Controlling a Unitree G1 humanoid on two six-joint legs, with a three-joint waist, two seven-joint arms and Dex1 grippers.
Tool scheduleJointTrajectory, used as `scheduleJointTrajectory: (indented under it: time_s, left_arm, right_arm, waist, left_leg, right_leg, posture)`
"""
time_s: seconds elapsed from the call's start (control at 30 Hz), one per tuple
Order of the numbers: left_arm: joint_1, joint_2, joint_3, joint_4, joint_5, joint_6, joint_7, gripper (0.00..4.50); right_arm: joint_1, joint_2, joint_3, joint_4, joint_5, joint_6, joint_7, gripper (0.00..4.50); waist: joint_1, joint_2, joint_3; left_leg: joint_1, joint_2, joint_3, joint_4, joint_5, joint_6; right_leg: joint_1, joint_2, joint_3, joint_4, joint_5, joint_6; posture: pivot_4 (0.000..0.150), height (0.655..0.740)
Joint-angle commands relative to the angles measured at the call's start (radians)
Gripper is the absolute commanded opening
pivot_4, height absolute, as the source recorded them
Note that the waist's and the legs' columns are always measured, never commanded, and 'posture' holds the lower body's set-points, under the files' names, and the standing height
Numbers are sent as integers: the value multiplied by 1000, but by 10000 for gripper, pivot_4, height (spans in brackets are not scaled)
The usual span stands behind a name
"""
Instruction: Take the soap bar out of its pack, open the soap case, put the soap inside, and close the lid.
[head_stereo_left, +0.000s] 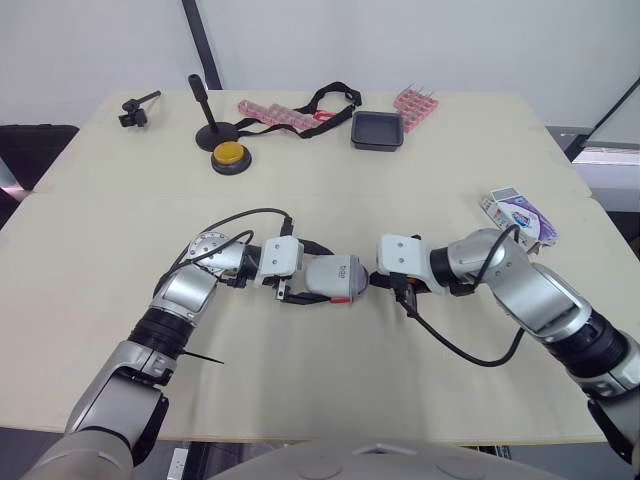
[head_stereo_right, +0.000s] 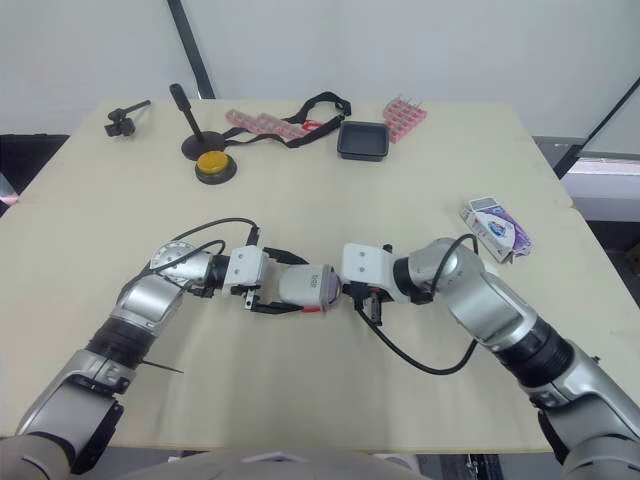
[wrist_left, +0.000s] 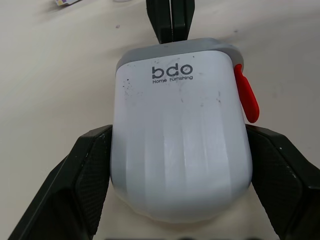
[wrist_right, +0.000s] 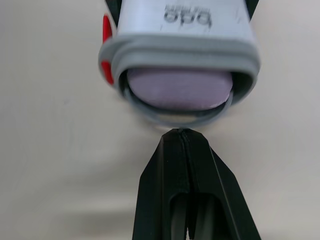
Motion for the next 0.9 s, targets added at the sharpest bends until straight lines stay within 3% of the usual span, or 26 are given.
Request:
scheduleJointTrajectory:
  time_s: [0.03, 0.13, 0.2, 0.4, 0.5, 0.63, 0.9]
  left_arm:
    - [0, 11, 52, -24, -42, -42, 9, 34756]
    - [12, 10, 66, -23, -46, -79, 15, 34756]
    - [13, 5, 74, -18, -47, -111, 28, 34756]
    - [25, -12, 70, -19, -46, -190, 52, 34756]
    - [32, -19, 65, -26, -48, -206, 57, 34756]
    - [43, -25, 61, -51, -53, -215, 55, 34756]
    - [51, -25, 59, -73, -57, -194, 56, 34756]
  right_arm:
    - [44, -45, -144, -38, 84, 72, 11, 232]
    - [81, -32, -261, -78, 221, 223, 12, 7126]
    - [92, 11, -350, -98, 332, 360, -12, 15408]
    - [107, 178, -646, -110, 658, 897, -63, 34006]
    - [118, 240, -707, -49, 735, 958, -161, 43791]
    - [106, 324, -761, 61, 898, 958, -329, 44470]
    - [98, 394, -772, 102, 1093, 958, -572, 44470]
  waist:
    - [-1, 0, 0]
    - [-6, 0, 0]
    - [-10, 0, 0]
    - [4, 0, 0]
    - [10, 1, 0]
    - [16, 2, 0]
    - [15, 2, 0]
  left_leg:
    - [0, 0, 0, 0, 0, 0]
    - [1, 0, 0, 0, 0, 0]
    - [1, 1, 0, 0, 0, 0]
    - [1, 1, 0, 0, 0, 0]
    - [1, 1, 0, 0, 0, 0]
    - [2, 1, 0, 1, 0, 0]
    - [1, 1, 0, 0, 0, 0]
  right_leg:
    - [0, 0, 0, 0, 0, 0]
    - [0, 0, 0, 0, 0, 0]
    - [0, 1, 0, 0, 0, 0]
    - [0, 1, 0, 1, -2, -4]
    - [0, 1, -1, 1, -2, -4]
    - [0, 0, -3, 1, -3, -5]
    - [0, 0, -3, 1, -3, -4]
  posture:
    - [1500, 7291]
    - [1500, 7291]
    - [1500, 7291]
    - [1500, 7291]
    - [1500, 7291]
    - [1500, 7291]
    - [1500, 7291]
